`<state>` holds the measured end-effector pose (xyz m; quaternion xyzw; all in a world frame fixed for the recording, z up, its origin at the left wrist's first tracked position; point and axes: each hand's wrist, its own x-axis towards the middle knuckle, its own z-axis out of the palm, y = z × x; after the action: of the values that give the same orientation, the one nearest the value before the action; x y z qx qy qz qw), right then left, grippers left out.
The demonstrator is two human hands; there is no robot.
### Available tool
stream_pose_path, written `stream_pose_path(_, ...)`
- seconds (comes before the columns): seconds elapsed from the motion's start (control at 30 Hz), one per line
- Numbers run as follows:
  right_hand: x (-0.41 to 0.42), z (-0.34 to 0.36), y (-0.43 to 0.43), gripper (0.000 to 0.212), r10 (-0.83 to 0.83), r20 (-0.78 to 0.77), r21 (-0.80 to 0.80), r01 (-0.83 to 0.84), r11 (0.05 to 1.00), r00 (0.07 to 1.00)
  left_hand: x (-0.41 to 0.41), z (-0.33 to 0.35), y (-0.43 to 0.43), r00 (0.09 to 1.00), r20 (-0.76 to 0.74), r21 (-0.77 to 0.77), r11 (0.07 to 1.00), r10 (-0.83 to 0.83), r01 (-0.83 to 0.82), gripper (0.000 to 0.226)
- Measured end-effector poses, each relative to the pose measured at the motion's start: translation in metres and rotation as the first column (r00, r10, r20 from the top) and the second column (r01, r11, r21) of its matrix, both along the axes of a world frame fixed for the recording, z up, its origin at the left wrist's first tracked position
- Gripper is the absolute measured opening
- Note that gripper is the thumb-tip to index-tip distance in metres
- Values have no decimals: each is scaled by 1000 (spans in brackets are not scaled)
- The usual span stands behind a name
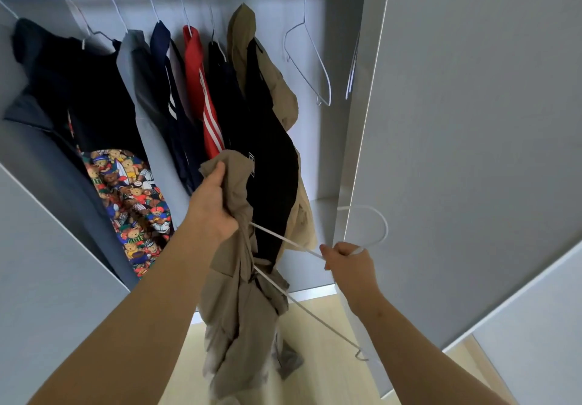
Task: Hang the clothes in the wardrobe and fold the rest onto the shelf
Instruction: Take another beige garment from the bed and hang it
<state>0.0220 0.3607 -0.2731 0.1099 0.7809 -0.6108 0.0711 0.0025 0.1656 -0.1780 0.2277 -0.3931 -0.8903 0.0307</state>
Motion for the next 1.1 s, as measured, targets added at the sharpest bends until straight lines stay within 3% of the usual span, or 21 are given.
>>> stream_pose_path(0.17,-8,8,17,48,-161,-19,-157,156,975,987,-6,11,-33,996,-48,-51,995,79,-82,39)
stream_pose_path(0.3,-7,10,13,51,-167,7,-243,163,956,986,-7,12,-41,996,-31,-39,996,83,-84,34)
stream_pose_path(0.5,-9,12,21,38,-87,-6,-114,86,990,996,-14,24,-44,997,-37,-108,992,62,-65,30)
stream_pose_path(0.7,-19,25,7,49,130,-86,68,-125,990,988,-18,33,-6,989,-31,-235,962,-147,136,40)
stream_pose_path(0.9,-31,37,-10,40,231,-100,228,-204,952,968,-15,35,24,941,-70,-199,929,-332,313,38)
stream_pose_path(1.1,-39,40,-18,30,180,-144,125,-163,979,973,-16,40,21,937,-83,-193,928,-339,319,30)
